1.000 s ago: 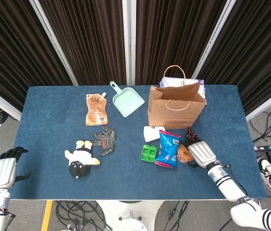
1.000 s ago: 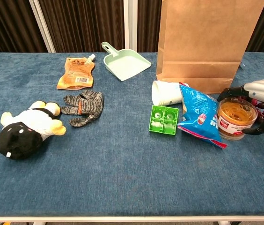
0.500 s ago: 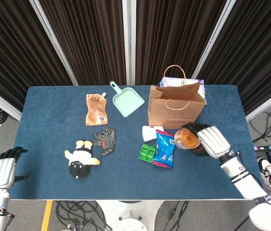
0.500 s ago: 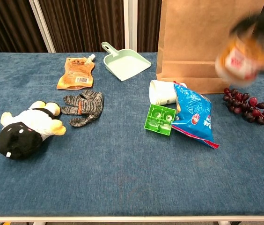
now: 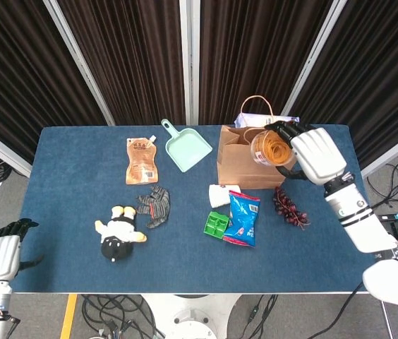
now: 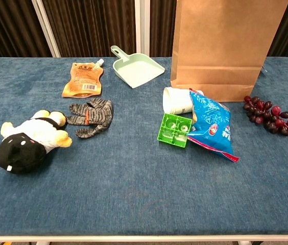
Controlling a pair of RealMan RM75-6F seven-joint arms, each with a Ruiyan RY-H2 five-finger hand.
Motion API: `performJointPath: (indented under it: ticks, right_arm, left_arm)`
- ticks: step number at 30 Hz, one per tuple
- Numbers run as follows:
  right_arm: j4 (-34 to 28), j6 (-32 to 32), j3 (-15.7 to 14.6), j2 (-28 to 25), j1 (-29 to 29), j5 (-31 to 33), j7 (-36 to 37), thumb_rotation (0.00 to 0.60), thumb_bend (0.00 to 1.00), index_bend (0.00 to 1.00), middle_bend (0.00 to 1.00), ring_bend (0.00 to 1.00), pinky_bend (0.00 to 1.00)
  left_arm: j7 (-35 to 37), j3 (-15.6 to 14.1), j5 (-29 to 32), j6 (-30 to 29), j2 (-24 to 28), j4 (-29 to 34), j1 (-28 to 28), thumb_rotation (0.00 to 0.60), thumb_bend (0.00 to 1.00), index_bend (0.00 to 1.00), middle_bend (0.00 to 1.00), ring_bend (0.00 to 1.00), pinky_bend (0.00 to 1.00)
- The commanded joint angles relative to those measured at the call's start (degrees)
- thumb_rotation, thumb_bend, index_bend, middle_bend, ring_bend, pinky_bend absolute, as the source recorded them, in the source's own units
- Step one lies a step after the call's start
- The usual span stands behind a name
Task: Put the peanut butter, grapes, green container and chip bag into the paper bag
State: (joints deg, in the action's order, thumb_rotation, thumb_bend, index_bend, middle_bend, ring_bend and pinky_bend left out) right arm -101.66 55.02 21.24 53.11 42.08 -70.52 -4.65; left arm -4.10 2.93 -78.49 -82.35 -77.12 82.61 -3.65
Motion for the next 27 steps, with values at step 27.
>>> performJointPath:
  ticks: [27]
  right_arm:
    - [0.43,4.25,-3.97,-12.67,-5.3,-23.08,44.61,0.6,0.32,0.33,0.45,0.27,0.4]
  left_arm:
    - [-1.17,0.49,-0.11,0.39,1.14,1.72,-0.41,0.6,0.08,0.35,0.34,0.26,0.28]
